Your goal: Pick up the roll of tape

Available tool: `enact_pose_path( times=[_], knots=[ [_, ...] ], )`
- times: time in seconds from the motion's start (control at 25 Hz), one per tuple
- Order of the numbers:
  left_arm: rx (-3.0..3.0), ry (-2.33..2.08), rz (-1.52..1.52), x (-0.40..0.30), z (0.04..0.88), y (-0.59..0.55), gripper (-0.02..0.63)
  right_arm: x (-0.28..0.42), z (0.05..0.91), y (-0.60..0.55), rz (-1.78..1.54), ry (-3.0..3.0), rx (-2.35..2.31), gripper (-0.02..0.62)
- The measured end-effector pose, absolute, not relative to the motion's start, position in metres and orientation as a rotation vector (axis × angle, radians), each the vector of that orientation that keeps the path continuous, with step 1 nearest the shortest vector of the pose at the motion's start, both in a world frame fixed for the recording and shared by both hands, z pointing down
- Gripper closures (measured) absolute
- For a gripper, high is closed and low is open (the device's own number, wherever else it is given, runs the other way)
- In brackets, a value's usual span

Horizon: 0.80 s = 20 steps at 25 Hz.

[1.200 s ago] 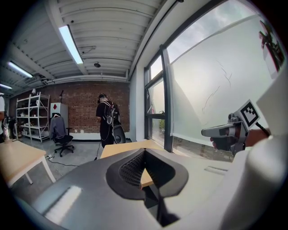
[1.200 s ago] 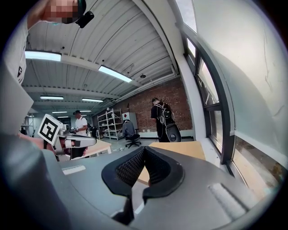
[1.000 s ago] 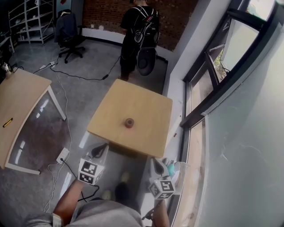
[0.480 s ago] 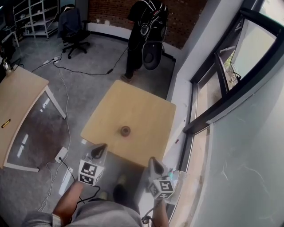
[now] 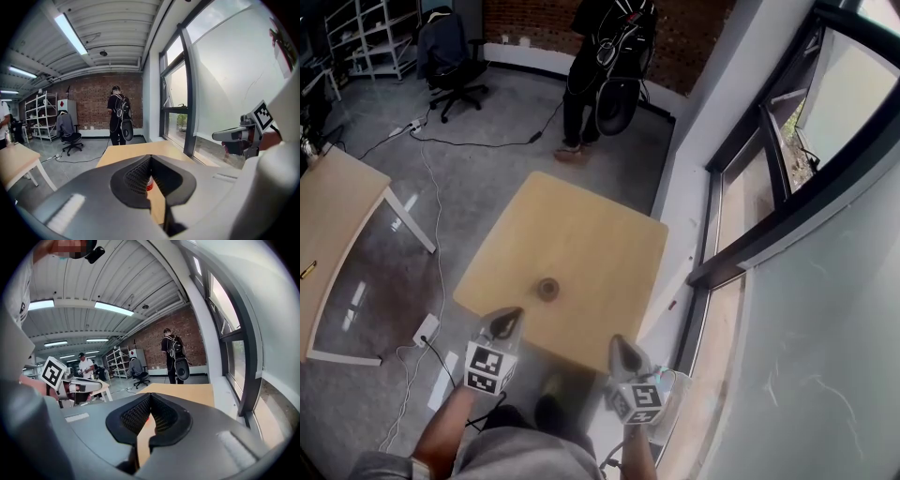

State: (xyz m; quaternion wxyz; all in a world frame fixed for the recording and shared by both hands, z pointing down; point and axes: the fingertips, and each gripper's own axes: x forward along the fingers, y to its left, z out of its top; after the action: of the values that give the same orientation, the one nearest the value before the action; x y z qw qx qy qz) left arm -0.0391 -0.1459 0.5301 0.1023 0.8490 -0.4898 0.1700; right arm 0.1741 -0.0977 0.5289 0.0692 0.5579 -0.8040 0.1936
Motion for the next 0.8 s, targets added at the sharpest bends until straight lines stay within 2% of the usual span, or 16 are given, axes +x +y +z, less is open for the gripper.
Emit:
enact_pose_path(
  times=[0.8],
  knots=[
    [2.497,-1.435,0.631,-0.010,0.581,-0.212,0.606,0.201,0.585,-0.151,0.715,-2.366,1.642,0.581]
  ],
)
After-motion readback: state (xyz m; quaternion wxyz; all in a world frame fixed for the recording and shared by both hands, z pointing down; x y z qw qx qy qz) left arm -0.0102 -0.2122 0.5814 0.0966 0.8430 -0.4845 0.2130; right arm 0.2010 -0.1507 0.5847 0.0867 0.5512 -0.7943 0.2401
